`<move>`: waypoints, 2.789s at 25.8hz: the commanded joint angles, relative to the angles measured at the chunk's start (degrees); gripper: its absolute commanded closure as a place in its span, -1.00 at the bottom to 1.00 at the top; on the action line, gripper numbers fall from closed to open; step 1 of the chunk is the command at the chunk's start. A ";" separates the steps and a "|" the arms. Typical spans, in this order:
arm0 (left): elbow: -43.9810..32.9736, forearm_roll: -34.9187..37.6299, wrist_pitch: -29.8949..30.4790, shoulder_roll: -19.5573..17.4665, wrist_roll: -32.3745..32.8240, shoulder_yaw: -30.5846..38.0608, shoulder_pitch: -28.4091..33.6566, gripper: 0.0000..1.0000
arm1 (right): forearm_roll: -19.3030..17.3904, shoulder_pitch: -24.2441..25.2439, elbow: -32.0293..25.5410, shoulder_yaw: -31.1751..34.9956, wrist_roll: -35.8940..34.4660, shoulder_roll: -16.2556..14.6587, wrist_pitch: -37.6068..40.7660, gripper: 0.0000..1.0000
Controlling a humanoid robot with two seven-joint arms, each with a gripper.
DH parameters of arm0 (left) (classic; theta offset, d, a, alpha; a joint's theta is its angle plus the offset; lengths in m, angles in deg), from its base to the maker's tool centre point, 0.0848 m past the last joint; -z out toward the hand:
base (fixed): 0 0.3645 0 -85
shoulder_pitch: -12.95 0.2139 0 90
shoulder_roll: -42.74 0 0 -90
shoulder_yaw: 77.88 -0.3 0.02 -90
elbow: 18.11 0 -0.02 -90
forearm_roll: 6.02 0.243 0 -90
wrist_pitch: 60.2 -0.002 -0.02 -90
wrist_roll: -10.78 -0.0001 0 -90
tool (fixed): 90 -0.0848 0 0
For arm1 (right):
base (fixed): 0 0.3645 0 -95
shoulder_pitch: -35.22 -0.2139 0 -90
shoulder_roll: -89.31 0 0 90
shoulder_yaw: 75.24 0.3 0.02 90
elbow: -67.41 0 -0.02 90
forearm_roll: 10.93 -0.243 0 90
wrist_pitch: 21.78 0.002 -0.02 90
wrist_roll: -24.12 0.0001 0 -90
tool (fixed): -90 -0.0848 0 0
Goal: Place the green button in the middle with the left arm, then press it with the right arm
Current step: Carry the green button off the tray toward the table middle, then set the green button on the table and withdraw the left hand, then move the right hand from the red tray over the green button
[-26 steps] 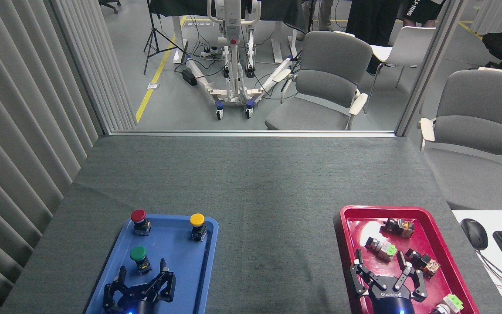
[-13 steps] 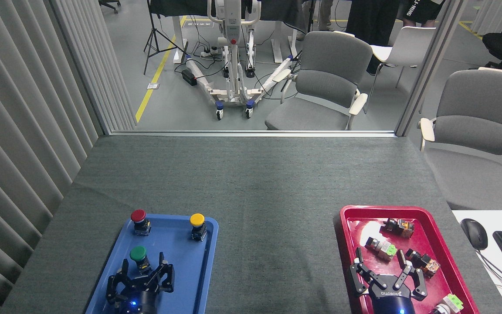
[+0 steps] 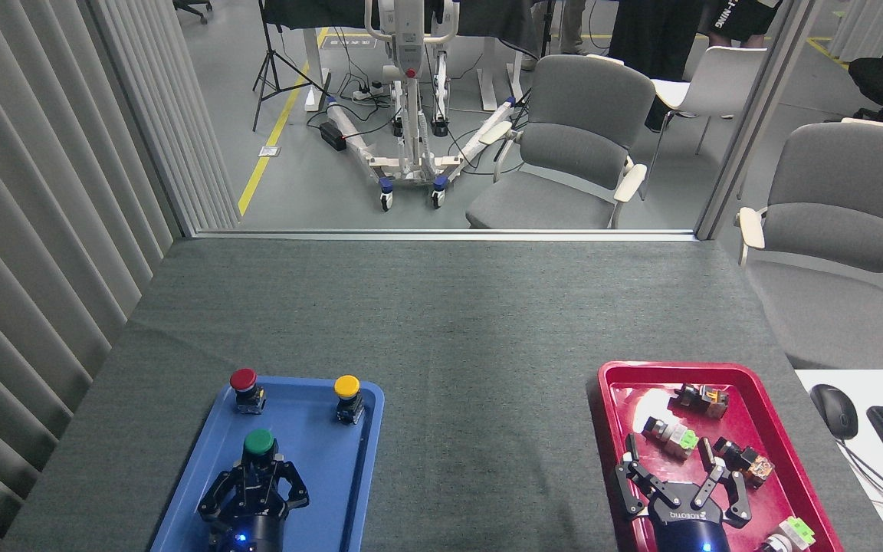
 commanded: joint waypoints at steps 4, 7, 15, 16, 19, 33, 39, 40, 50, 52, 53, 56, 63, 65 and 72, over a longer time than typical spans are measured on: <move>-2.41 -0.02 0.67 -0.62 -0.57 -2.42 0.79 1.00 | -0.09 0.00 0.06 0.00 0.00 -0.04 -0.01 -1.00; -8.73 -0.89 4.10 -2.99 -1.62 -6.29 1.31 1.00 | 0.00 0.00 0.06 0.00 -0.01 -0.13 -0.01 -1.00; -11.99 -3.35 17.81 -1.76 -4.70 -20.09 -0.36 1.00 | 0.09 0.00 0.06 0.79 -0.09 -0.04 0.61 -1.00; -10.05 -3.35 20.27 -1.14 -4.52 -21.76 -1.41 1.00 | 0.09 0.00 0.06 0.79 0.00 -0.04 0.96 -1.00; -1.53 -2.83 23.79 3.16 -4.26 -23.51 -3.61 1.00 | 0.00 0.00 0.06 0.79 0.00 -0.13 0.87 -1.00; 12.01 -1.60 23.00 8.88 -4.88 -27.56 -9.94 0.96 | -0.09 0.00 1.38 0.70 -0.18 -0.39 1.05 -1.00; 13.94 -0.63 22.91 8.52 -5.05 -27.73 -9.94 -0.58 | -0.17 0.00 1.38 0.70 -0.18 -0.31 0.96 -1.00; 13.94 -0.54 23.00 8.26 -5.40 -27.73 -9.67 -0.89 | -0.17 0.00 1.38 0.70 -0.18 -0.22 0.96 -1.00; 7.96 -0.02 23.35 6.85 -4.88 -27.20 -6.86 -0.99 | -0.09 0.00 1.38 0.70 -0.18 -0.04 1.05 -1.00; 4.72 -0.02 22.74 6.59 -4.88 -27.03 -5.19 -0.99 | 0.00 0.09 1.38 0.62 -0.18 0.05 1.14 -1.00; 1.73 -0.10 22.56 5.71 -4.88 -26.50 -3.52 -0.99 | 0.00 0.00 1.38 0.62 -0.18 0.05 1.14 -1.00; -10.22 0.07 20.71 0.79 -4.17 -19.21 2.72 -0.98 | 0.00 0.09 0.68 0.35 -0.18 0.57 1.14 -0.98; -26.14 8.95 15.62 -1.94 0.05 -2.95 12.91 -0.98 | 1.32 0.09 0.06 -1.49 -0.09 2.16 2.72 -0.97; -27.02 10.97 16.14 -1.67 0.14 3.64 14.23 -0.98 | 2.11 0.09 0.06 -2.90 -0.09 2.33 2.98 -0.97; -26.40 10.44 23.09 -0.79 9.89 13.75 14.76 -0.99 | 2.64 0.18 -1.26 -8.09 -0.09 2.60 6.32 -0.88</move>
